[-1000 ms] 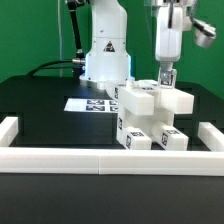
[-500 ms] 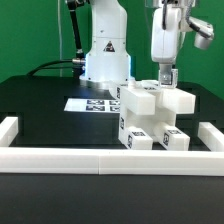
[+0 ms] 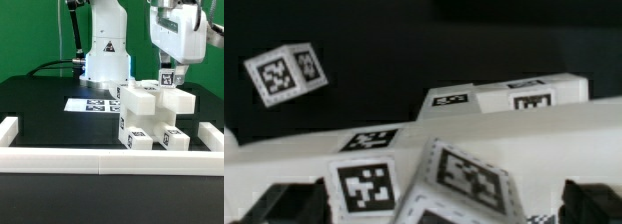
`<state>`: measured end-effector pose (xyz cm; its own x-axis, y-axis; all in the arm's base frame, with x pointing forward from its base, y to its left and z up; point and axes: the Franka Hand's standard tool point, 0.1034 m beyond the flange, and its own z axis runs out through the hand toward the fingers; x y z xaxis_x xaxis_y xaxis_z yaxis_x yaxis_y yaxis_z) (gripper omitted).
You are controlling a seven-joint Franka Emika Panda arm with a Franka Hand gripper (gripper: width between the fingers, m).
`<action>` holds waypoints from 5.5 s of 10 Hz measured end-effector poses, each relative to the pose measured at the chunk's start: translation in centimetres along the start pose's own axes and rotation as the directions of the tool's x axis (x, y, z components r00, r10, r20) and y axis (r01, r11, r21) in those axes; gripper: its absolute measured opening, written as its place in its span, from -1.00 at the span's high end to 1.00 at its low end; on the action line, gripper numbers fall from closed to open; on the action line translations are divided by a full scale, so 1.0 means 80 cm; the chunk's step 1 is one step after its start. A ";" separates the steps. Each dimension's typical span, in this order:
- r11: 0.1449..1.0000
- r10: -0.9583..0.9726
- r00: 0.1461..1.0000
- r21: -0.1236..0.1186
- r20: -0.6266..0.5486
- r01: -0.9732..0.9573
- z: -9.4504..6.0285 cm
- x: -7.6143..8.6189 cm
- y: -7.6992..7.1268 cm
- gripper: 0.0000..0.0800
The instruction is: Assemble chair
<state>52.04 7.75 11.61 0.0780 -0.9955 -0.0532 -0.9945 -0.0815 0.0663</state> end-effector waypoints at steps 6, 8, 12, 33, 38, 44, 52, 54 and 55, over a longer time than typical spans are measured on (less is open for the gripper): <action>0.881 -0.473 0.881 -0.008 -0.017 0.473 0.001 -0.004 0.000 -0.62; 0.785 -0.619 0.785 -0.011 -0.018 0.619 0.001 -0.004 0.000 -0.62; 0.558 -0.830 0.558 -0.018 -0.016 0.829 0.000 -0.001 0.000 -0.62; 0.810 -0.586 0.810 -0.002 -0.030 0.586 0.000 0.004 -0.003 0.28; 0.948 -0.317 0.948 0.012 -0.020 0.318 0.000 0.001 -0.003 0.28; 0.999 0.025 1.000 0.020 -0.003 -0.024 0.000 -0.002 -0.004 0.28; 0.906 0.423 0.906 0.013 0.028 -0.423 0.001 -0.013 -0.003 0.26; 0.916 0.401 0.916 0.013 0.027 -0.402 0.001 -0.013 -0.003 -0.17; 0.932 0.362 0.932 0.003 0.021 -0.362 0.002 -0.013 -0.002 -0.17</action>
Offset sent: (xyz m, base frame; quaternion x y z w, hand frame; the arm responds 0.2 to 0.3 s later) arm -0.0087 0.0057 0.0030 -0.0063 0.0263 -0.2955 0.9550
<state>52.07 8.84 11.53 -0.2891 -0.9562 -0.0468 -0.9554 0.2850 0.0776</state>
